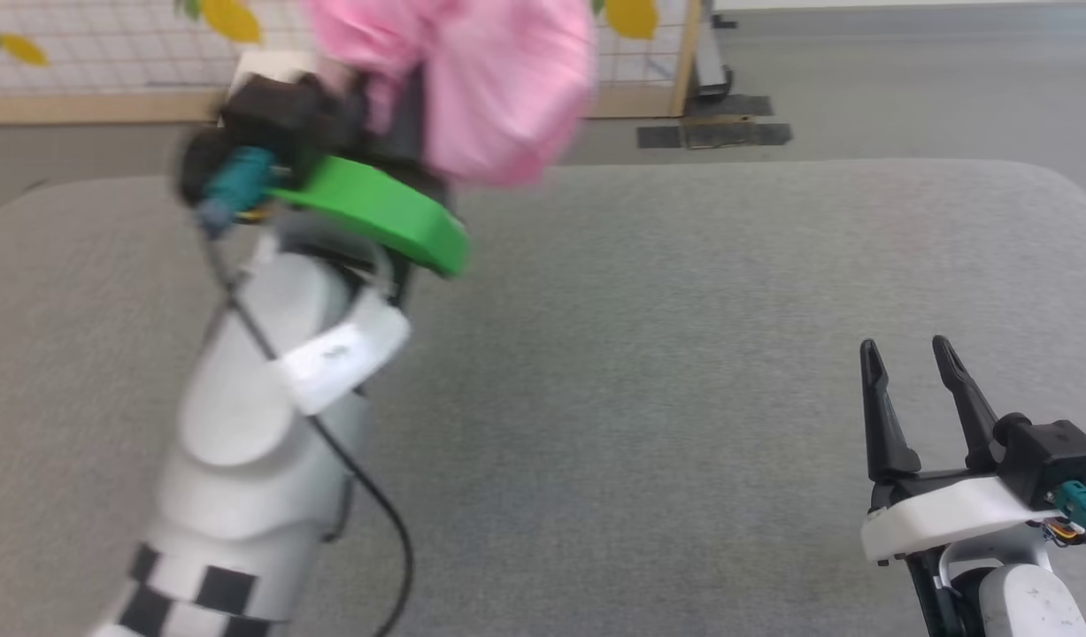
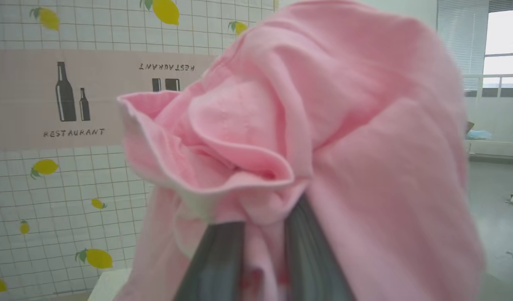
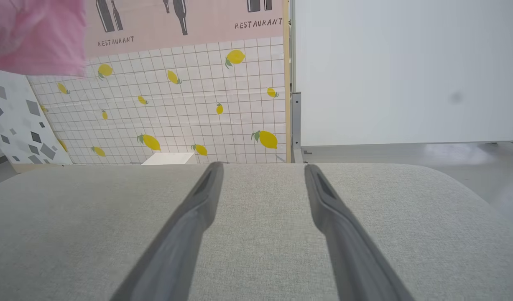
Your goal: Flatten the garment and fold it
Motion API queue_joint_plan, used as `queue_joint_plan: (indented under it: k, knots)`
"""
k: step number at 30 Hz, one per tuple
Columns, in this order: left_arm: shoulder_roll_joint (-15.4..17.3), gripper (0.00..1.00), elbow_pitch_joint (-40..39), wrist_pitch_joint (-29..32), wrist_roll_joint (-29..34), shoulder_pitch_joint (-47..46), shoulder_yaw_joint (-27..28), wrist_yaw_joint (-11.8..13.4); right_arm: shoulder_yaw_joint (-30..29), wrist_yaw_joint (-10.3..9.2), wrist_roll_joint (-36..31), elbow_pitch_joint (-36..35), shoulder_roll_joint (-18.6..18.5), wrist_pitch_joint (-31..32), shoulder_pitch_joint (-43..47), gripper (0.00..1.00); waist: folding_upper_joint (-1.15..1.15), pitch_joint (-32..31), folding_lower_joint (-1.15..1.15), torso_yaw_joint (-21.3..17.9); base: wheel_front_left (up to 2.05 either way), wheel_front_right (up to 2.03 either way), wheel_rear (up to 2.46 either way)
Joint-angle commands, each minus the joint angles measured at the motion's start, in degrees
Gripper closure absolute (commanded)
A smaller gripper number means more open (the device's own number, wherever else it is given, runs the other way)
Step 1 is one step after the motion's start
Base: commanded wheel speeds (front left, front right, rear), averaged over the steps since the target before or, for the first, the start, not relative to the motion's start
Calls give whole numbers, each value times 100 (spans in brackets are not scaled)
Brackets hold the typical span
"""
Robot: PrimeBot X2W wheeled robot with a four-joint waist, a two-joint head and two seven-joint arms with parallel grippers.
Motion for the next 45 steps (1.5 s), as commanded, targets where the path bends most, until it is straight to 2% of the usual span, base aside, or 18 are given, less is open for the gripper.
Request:
queue_joint_plan:
  k: [1, 4, 10, 15, 20, 21, 22, 23, 24, 28, 38, 41, 45]
  knots:
    - [-118, 100, 129, 58, -90, 9, -92, -69, 18, -11, -5, -46, -5, 30, 56, 0, 0, -122, 1, -336, 0, 0, 0]
    - [-346, 100, 542, 390, -243, 221, -405, -188, 62, -11, -24, -84, -5, 75, 64, 0, 0, -143, 1, -557, 0, 0, 0]
    - [-551, 100, 1465, 1686, -556, 682, -1087, -340, 120, -11, -20, -140, -5, 134, 115, 0, 0, -104, 1, -879, 0, 0, 0]
    - [-606, 100, 2238, 2986, -734, 979, -1523, -289, 187, -11, -15, -152, -5, 149, 111, 0, 0, -69, 1, -1032, 0, 0, 0]
    - [-628, 100, 2603, 3847, -906, 1162, -1749, -301, 225, -11, 8, -157, -5, 152, 119, 0, 0, -81, 1, -1049, 0, 0, 0]
    - [-632, 89, 2643, 3984, -979, 1198, -1747, -288, 237, -11, 10, -158, -5, 154, 123, 0, 0, -85, 1, -1038, 0, 0, 0]
    - [-635, 56, 2655, 4057, -1007, 1210, -1754, -275, 243, -11, 15, -156, -5, 156, 122, 0, 0, -87, 1, -1028, 0, 0, 0]
    - [-634, 7, 2634, 4062, -997, 1201, -1769, -258, 248, -11, 18, -152, -5, 156, 119, 0, 0, -91, 1, -1013, 0, 0, 0]
    - [-627, 0, 2593, 3986, -986, 1187, -1751, -231, 251, -11, 19, -149, -5, 155, 116, 0, 0, -95, 1, -997, 0, 0, 0]
    - [-539, 0, 2302, 3195, -848, 1082, -1600, -92, 261, -11, 8, -144, -5, 154, 124, 0, 0, -133, 1, -892, 0, 0, 0]
    - [-192, 0, 1182, -169, -652, 1210, -651, 240, 153, -11, 5, -251, -5, 154, 148, 0, 0, -162, 1, -452, 0, 0, 0]
    - [-22, 0, 873, -527, -584, 1451, -312, 310, 129, -11, 12, -282, -5, 161, 147, 0, 0, -182, 1, -303, 0, 0, 0]
    - [119, 0, 261, -573, -310, 1894, 173, 362, 121, -11, 0, -319, -5, 174, 144, 0, 0, -189, 1, -150, 0, 0, 0]
